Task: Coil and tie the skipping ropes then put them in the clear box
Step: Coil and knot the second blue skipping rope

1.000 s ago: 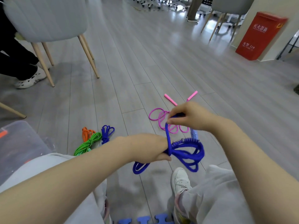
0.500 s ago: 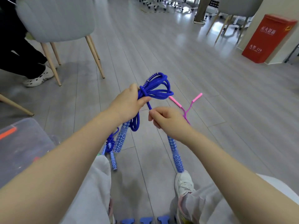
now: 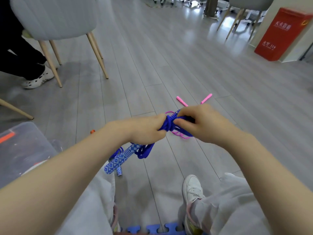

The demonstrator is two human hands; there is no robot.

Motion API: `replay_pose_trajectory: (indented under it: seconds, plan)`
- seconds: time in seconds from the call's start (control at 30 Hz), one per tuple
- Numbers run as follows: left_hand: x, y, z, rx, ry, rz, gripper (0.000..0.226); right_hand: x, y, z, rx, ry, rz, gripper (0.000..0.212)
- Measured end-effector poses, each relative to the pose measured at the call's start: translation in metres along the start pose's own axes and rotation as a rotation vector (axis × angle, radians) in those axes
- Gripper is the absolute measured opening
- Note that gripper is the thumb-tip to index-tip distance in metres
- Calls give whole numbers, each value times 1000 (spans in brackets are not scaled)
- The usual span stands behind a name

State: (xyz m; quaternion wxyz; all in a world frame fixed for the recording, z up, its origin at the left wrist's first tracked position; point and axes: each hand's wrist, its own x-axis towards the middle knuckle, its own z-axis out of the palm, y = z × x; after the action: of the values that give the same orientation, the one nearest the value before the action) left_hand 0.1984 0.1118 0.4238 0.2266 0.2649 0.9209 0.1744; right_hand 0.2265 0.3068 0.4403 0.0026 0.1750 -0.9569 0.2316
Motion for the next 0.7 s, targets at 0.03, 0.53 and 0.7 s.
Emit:
replay_pose_trajectory:
  seconds: [0.03,0.53,0.7]
  plan:
    - [0,1,4,15,-14,15,17,-1,0,-2,-34,-66,-29,23]
    - [12,11,30,184,-22,113,34,3,1,9,-25,-288,-40,20]
    - [-1,23,26,72,-13,282,29,7,14,-9,276,-414,21,42]
